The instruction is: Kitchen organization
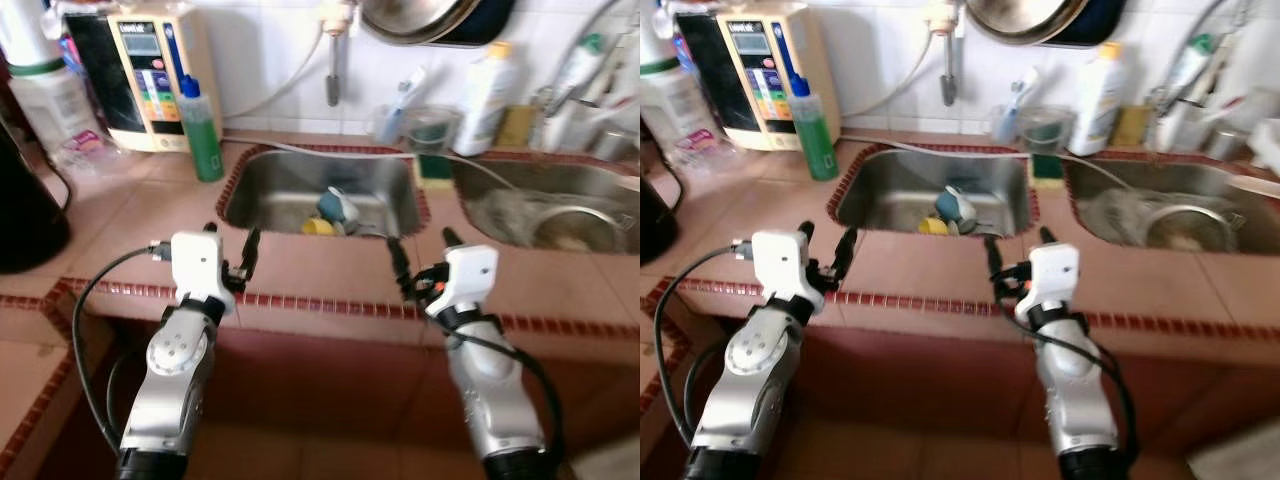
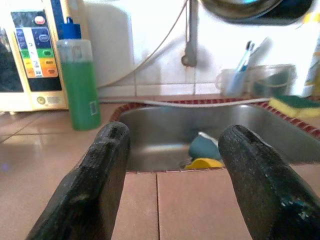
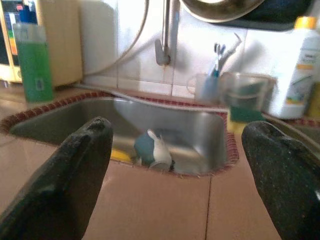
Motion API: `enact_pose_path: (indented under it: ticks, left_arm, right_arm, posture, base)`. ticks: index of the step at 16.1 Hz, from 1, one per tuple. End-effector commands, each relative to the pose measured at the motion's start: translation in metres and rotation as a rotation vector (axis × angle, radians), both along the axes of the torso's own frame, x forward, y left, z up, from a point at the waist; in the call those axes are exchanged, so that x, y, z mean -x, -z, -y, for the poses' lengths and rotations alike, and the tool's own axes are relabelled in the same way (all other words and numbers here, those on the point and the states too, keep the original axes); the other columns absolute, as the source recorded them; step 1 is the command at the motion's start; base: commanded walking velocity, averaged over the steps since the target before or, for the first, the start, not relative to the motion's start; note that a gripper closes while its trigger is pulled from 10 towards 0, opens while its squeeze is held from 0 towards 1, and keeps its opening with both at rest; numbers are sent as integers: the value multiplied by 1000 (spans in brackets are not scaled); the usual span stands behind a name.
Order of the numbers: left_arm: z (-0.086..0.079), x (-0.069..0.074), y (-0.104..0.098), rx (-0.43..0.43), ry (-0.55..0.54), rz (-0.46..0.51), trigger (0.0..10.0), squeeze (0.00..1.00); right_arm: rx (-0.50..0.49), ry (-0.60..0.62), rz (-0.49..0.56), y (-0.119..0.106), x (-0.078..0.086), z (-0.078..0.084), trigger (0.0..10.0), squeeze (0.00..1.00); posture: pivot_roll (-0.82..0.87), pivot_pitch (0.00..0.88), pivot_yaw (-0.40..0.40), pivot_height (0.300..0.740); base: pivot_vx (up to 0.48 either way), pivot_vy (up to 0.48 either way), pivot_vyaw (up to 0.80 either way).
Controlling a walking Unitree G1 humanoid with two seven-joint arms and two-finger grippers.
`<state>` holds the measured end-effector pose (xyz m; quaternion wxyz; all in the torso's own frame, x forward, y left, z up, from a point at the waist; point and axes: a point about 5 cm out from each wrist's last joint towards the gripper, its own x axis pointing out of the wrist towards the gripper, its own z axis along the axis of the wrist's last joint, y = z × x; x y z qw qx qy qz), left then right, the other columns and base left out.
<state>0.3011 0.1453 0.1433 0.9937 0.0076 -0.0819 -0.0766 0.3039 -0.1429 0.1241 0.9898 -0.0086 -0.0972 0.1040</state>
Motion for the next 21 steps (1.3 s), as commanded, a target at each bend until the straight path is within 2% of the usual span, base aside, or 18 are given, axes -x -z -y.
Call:
enact_pose_path:
  ticks: [1, 5, 8, 9, 10, 11, 12, 13, 14, 15, 17, 19, 20, 21]
  left_arm:
    - [-7, 2, 1, -20, -29, 8, 10000, 0]
    - [-10, 10, 13, -64, -20, 11, 10000, 0]
    - [-12, 22, 39, -110, -11, -25, 10000, 0]
    - [-16, 31, 61, -103, 7, -80, 10000, 0]
    - [-19, 36, 72, -88, 13, -116, 10000, 0]
    - [-23, 42, 82, -137, 25, -129, 10000, 0]
    - [-29, 49, 95, -140, 19, -160, 10000, 0]
    - [-36, 55, 103, -103, 8, -188, 10000, 0]
    - [-39, 59, 109, -97, 3, -197, 10000, 0]
    - [-38, 61, 109, -88, 6, -185, 10000, 0]
    - [-36, 62, 112, -67, 16, -166, 10000, 0]
    - [-32, 62, 112, -76, 43, -148, 10000, 0]
    - [-30, 62, 113, -72, 50, -142, 10000, 0]
    - [-28, 62, 114, -85, 67, -142, 10000, 0]
  right_arm:
    - [5, -34, 11, -3, -2, -7, 10000, 0]
    - [46, -124, -72, 17, 4, -12, 10000, 0]
    - [103, -170, -194, 51, 14, -7, 10000, 0]
    - [137, -175, -270, 72, 22, 0, 10000, 0]
    - [156, -169, -307, 82, 25, 5, 10000, 0]
    - [182, -157, -343, 92, 30, 11, 10000, 0]
    - [220, -143, -397, 106, 37, 19, 10000, 0]
    - [267, -153, -436, 117, 45, 22, 10000, 0]
    - [334, -182, -444, 124, 52, 23, 10000, 0]
    - [335, -201, -432, 125, 54, 22, 10000, 0]
    - [252, -249, -342, 116, 53, 16, 10000, 0]
    - [229, -358, -247, 103, 52, 3, 10000, 0]
    - [271, -423, -216, 102, 55, -4, 10000, 0]
    - [312, -496, -232, 105, 59, -9, 10000, 0]
  posture:
    - [-138, 4, -3, 740]
    - [-134, 15, -9, 740]
    - [-128, 23, -15, 740]
    - [-127, 26, -16, 740]
    - [-125, 26, -19, 740]
    - [-124, 28, -21, 740]
    - [-122, 32, -25, 740]
    - [-124, 32, -27, 740]
    - [-124, 33, -29, 740]
    - [-123, 33, -30, 740]
    - [-123, 30, -32, 740]
    - [-124, 26, -32, 740]
    - [-125, 24, -33, 740]
    - [-124, 21, -31, 740]
  base:
    - [0, 0, 0]
    - [0, 0, 0]
    - [0, 0, 0]
    - [0, 0, 0]
    - [0, 0, 0]
    - [0, 0, 0]
    - [0, 0, 0]
    - [0, 0, 0]
    - [0, 0, 0]
    - [0, 0, 0]
    - [0, 0, 0]
    - [0, 0, 0]
    - [0, 0, 0]
    - [0, 0, 0]
